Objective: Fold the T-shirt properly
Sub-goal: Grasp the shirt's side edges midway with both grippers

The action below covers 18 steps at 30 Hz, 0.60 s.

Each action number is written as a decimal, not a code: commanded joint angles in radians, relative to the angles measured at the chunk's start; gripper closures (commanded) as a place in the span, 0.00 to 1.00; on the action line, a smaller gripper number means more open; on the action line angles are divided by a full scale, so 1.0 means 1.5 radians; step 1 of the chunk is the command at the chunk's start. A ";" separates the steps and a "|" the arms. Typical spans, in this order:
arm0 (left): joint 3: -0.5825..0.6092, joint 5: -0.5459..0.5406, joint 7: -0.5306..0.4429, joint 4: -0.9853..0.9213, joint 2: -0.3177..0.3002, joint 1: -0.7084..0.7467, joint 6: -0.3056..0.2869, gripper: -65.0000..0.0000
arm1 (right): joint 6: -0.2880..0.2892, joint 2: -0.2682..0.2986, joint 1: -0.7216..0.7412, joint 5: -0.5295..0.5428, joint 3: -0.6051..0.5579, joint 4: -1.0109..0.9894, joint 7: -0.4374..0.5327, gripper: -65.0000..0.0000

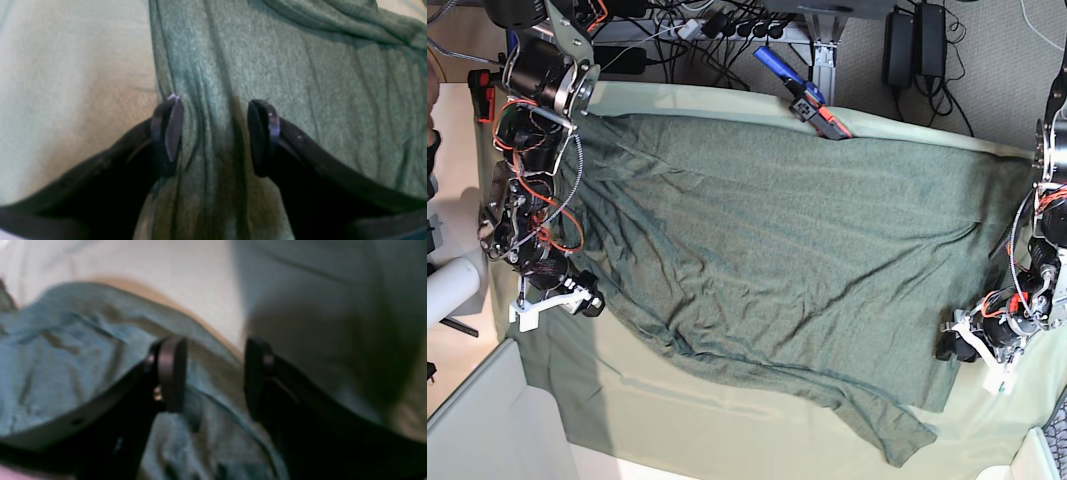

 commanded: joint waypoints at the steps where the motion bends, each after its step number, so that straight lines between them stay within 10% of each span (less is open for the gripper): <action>1: 0.001 -0.012 0.008 0.008 -0.004 -0.016 -0.033 0.52 | 0.003 0.008 0.020 0.013 0.002 0.012 0.015 0.57; 18: 0.001 -0.038 0.013 0.008 -0.005 -0.008 -0.069 0.61 | 0.003 -0.013 0.018 -0.093 0.002 0.009 0.070 0.57</action>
